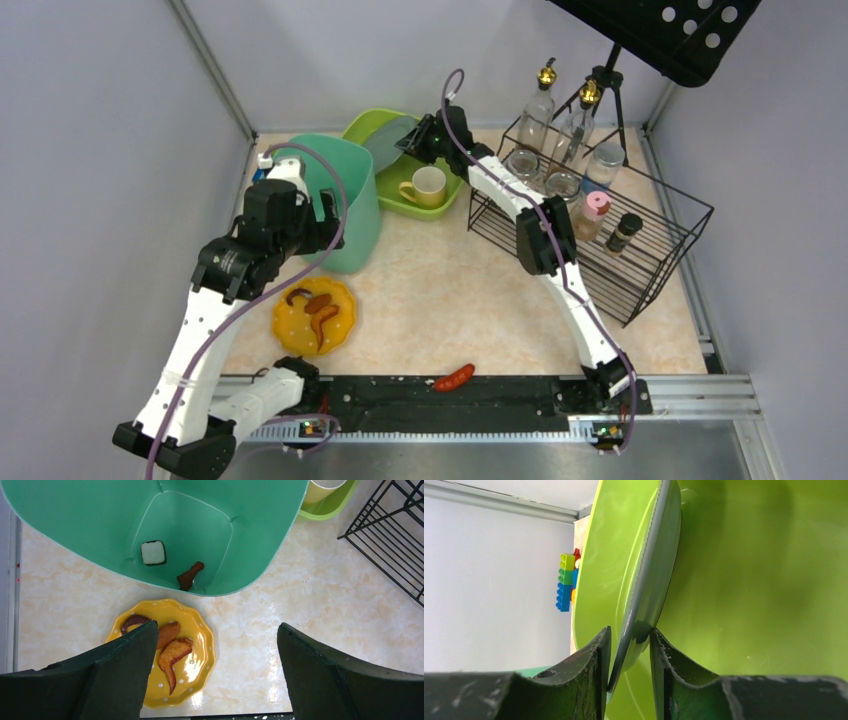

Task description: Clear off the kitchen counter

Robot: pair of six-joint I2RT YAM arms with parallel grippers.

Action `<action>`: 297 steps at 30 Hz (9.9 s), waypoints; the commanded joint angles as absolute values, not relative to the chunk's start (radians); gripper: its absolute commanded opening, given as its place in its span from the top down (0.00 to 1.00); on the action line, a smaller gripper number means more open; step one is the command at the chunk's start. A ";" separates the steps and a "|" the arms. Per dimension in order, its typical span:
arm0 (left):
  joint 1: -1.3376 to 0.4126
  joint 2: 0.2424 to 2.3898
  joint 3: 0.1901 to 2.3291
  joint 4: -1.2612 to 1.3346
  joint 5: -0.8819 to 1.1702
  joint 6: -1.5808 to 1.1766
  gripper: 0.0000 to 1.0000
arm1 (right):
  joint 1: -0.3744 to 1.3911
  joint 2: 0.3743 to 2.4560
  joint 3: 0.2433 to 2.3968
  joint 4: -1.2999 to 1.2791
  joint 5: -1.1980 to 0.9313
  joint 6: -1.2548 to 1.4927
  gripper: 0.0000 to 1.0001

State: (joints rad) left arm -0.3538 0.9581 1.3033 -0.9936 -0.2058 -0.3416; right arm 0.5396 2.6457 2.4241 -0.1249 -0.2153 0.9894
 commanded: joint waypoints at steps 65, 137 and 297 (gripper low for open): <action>-0.355 0.916 1.261 -0.928 -0.178 -0.328 0.07 | 0.532 2.469 2.434 -0.331 -0.196 0.766 0.63; -0.353 0.922 1.249 -0.927 -0.176 -0.339 0.07 | 0.523 1.993 2.096 -0.382 -0.255 0.486 0.51; -0.356 0.560 1.081 -1.010 -0.230 -0.559 0.08 | 0.990 1.372 1.256 -0.051 0.023 0.108 0.35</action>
State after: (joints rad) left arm -0.3538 0.5415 1.1263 -1.0615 -0.2489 -0.5251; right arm 0.9901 1.3781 1.3834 -0.0090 0.0250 -0.0738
